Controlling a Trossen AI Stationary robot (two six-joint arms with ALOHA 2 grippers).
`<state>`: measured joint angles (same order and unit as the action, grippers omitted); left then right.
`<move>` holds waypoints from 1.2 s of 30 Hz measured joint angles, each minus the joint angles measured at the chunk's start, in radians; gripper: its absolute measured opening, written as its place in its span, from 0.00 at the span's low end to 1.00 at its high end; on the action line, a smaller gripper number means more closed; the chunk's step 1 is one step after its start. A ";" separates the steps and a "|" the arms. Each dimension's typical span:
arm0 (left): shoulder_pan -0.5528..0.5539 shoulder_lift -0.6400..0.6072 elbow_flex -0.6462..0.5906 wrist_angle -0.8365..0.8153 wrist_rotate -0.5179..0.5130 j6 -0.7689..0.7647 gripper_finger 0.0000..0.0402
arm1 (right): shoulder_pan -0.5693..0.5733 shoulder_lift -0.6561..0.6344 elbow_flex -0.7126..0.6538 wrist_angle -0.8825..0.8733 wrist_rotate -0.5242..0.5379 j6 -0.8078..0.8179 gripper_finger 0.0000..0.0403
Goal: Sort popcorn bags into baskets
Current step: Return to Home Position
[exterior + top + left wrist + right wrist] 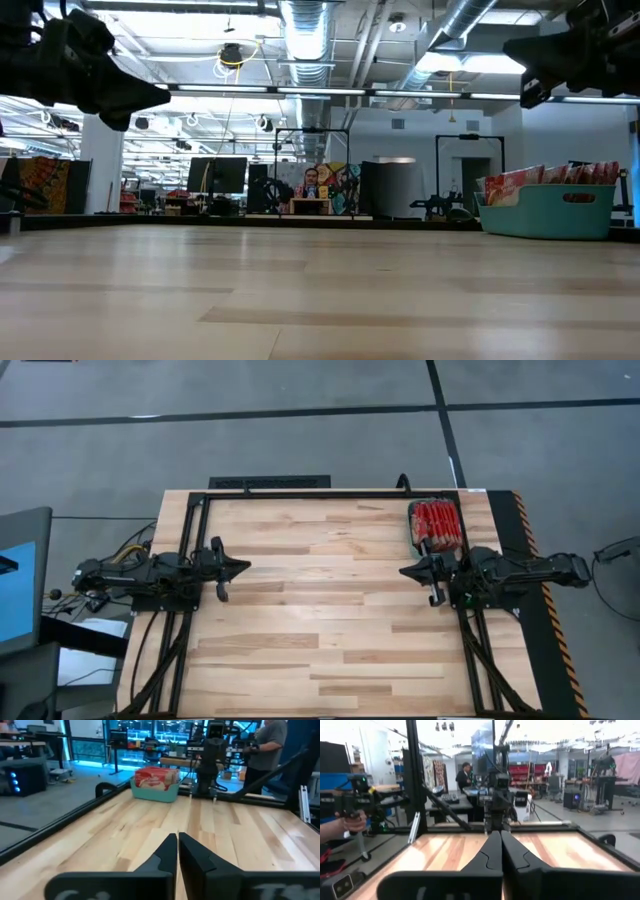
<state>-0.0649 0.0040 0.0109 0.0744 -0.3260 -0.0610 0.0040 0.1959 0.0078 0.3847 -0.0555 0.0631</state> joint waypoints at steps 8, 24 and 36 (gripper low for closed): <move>0.000 0.000 -0.001 0.009 -0.006 0.017 0.00 | 0.000 0.000 -0.001 -0.017 0.001 -0.052 0.01; -0.001 -0.002 -0.001 0.008 0.001 0.064 0.00 | -0.057 -0.194 0.000 -0.214 -0.104 -0.048 0.03; 0.001 0.009 -0.001 -0.003 0.035 0.030 0.00 | -0.055 -0.168 -0.001 -0.341 -0.046 0.061 0.11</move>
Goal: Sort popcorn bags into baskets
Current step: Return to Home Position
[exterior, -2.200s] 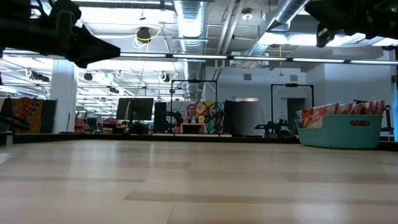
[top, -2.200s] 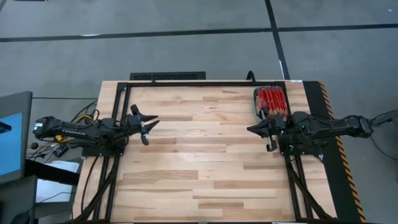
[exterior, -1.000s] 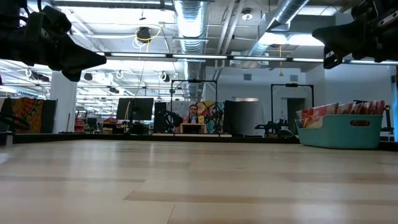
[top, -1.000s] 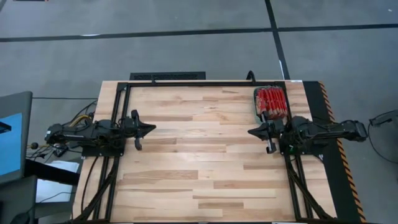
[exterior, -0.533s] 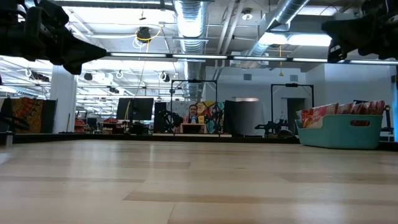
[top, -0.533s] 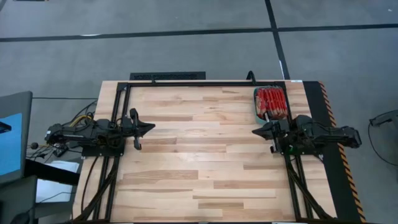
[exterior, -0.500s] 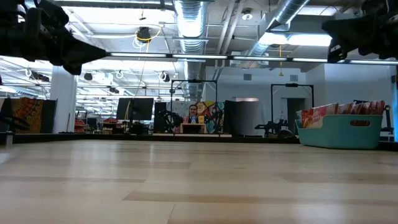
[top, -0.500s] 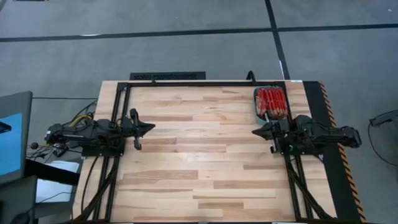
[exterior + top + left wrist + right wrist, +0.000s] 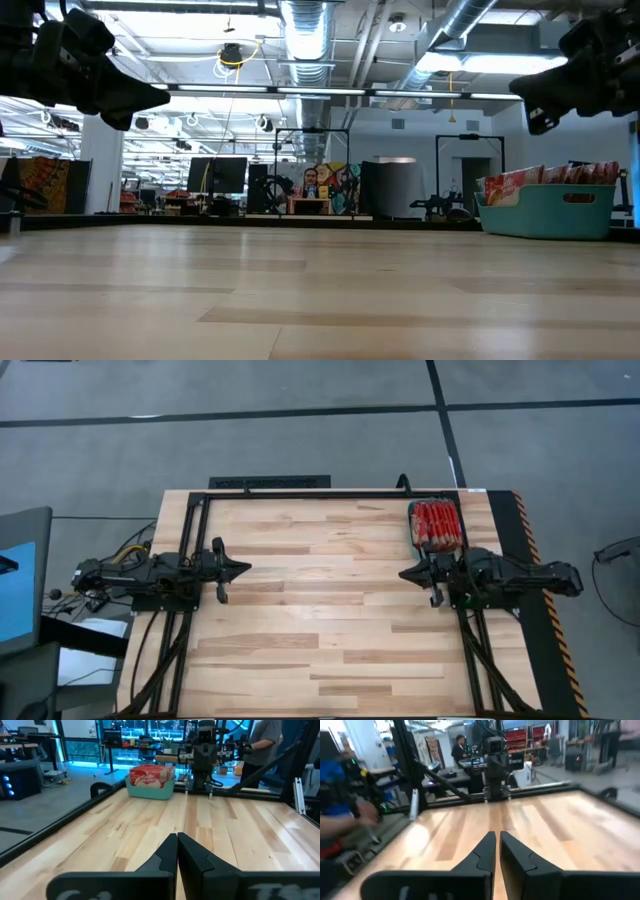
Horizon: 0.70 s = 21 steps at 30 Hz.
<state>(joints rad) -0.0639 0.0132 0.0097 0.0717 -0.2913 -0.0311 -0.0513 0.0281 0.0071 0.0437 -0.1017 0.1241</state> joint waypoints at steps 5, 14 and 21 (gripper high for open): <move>0.000 0.000 0.000 0.002 -0.001 0.000 0.00 | 0.011 0.034 0.000 0.000 0.001 0.112 0.13; 0.000 0.000 -0.002 0.002 -0.002 0.000 0.00 | 0.010 0.032 -0.001 -0.002 0.001 -0.070 0.14; 0.000 0.000 -0.002 0.002 -0.002 0.000 0.00 | 0.010 0.030 -0.001 -0.002 0.001 -0.143 0.14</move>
